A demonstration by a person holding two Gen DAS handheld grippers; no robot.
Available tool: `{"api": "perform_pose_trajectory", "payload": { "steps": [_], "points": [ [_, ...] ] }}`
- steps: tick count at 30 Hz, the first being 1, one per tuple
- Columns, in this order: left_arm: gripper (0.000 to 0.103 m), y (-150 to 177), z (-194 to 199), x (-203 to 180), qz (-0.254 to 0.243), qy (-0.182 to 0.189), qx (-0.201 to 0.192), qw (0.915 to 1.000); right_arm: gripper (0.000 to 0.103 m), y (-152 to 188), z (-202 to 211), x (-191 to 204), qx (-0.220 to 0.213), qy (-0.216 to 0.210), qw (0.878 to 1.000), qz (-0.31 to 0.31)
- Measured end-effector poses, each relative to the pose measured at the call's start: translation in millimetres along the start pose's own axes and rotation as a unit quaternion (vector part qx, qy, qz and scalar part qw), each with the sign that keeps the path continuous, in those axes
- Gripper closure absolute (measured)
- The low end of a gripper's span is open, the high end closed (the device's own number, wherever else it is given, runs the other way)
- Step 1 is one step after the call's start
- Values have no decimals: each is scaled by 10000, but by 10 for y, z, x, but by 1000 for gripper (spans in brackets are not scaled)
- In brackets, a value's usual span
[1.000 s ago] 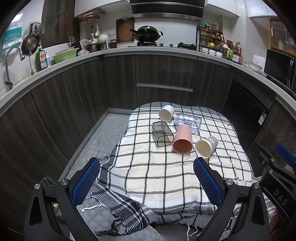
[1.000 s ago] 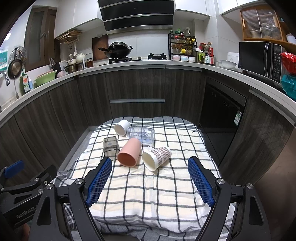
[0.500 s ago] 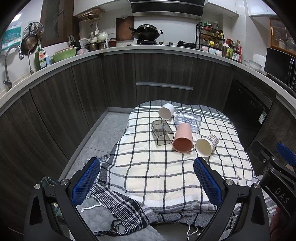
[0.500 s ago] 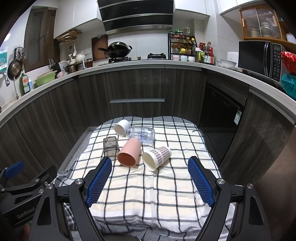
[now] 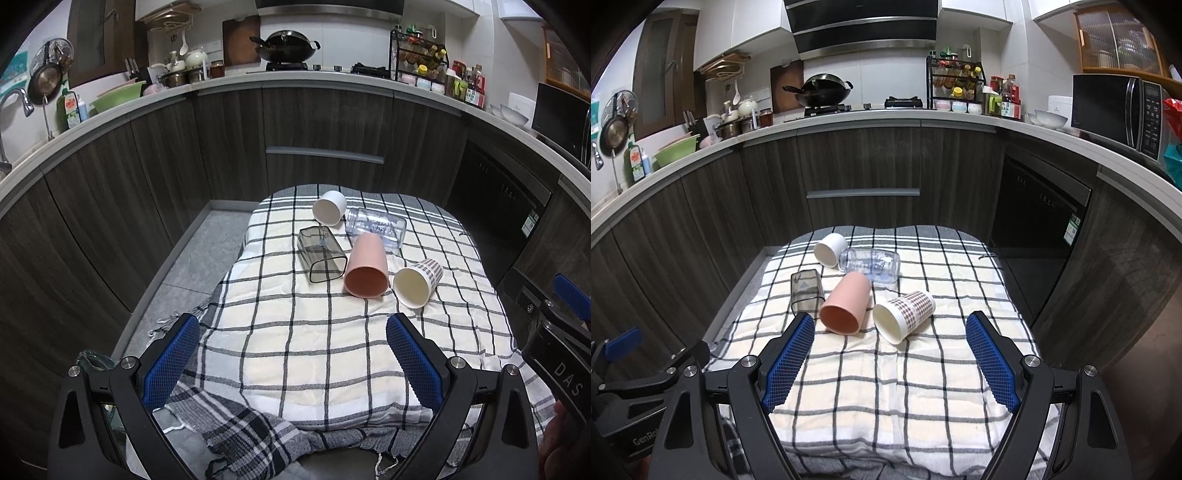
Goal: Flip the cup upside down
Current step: 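Move the left gripper toward the tinted glass cup lying on its side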
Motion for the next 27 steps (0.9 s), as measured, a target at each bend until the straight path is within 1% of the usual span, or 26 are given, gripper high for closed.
{"api": "perform_pose_trajectory", "payload": {
  "steps": [6, 14, 27],
  "points": [
    [0, -139, -239, 14, 72, 43, 111, 9999, 19, -94, -206, 44, 89, 44, 10000, 3],
    [0, -396, -589, 88, 254, 10, 246, 9994, 19, -311, -542, 74, 176, 55, 9998, 0],
    [0, -679, -1272, 131, 604, -97, 662, 9959, 19, -515, -1112, 121, 382, 108, 9992, 25]
  ]
}}
Point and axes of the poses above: each gripper's, at about its wrist camera, not at the fingertips, and z roughly against the way its jaws point, x to its left, y to its underside, the point moved 5 cm from there along -z, roughly the way its jaws point, and after that the axes turned 11 degrees about y, right-handed, at the moved point
